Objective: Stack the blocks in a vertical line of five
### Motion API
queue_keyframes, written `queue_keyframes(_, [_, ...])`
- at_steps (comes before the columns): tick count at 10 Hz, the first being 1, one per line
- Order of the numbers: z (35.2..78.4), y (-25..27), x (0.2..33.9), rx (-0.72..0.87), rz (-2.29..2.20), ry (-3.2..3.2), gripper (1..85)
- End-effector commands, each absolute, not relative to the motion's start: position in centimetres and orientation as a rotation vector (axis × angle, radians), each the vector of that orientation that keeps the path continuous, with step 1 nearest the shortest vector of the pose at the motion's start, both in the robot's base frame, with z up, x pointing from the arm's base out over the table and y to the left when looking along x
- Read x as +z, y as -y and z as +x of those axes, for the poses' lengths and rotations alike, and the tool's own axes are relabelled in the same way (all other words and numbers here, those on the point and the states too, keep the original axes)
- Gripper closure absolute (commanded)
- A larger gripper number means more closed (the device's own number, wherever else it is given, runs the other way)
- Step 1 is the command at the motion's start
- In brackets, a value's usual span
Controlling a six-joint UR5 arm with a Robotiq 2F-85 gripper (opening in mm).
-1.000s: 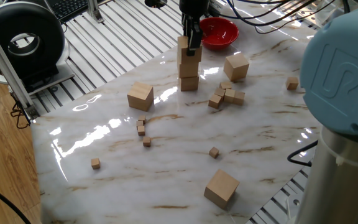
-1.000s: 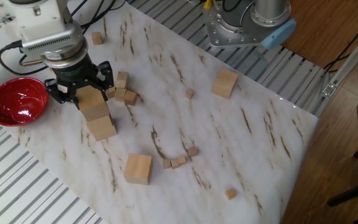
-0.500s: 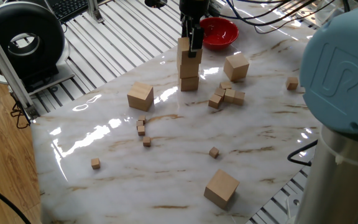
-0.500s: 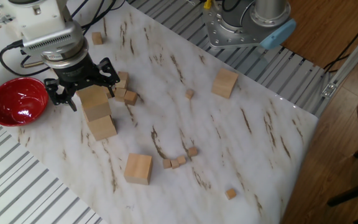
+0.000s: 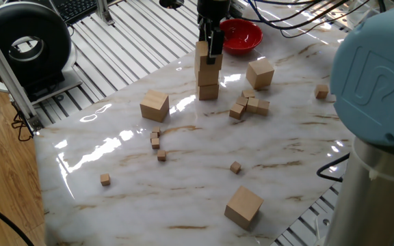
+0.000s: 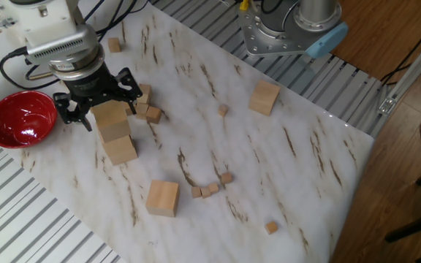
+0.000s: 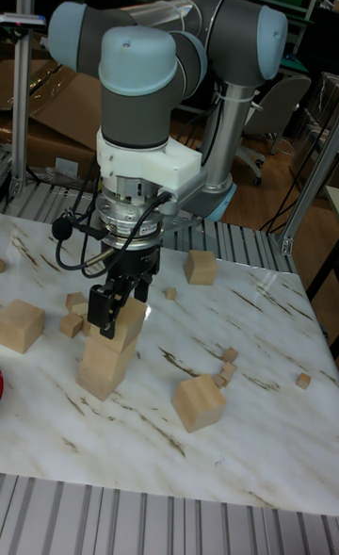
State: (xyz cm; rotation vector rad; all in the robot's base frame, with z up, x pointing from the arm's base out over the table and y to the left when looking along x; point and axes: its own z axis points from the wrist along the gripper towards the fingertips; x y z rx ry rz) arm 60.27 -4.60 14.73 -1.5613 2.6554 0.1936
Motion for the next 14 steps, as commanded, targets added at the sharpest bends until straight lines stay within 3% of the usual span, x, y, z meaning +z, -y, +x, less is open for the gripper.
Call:
queue_keyframes(1, [60.5,5.0,15.2,0.159,-1.564,-2.652,0.7])
queue_keyframes(13, [60.3,5.3,18.6,0.020,-1.465,-2.701,0.7])
queue_keyframes(14, [59.9,5.9,19.0,-0.022,-1.409,-2.769,12.0])
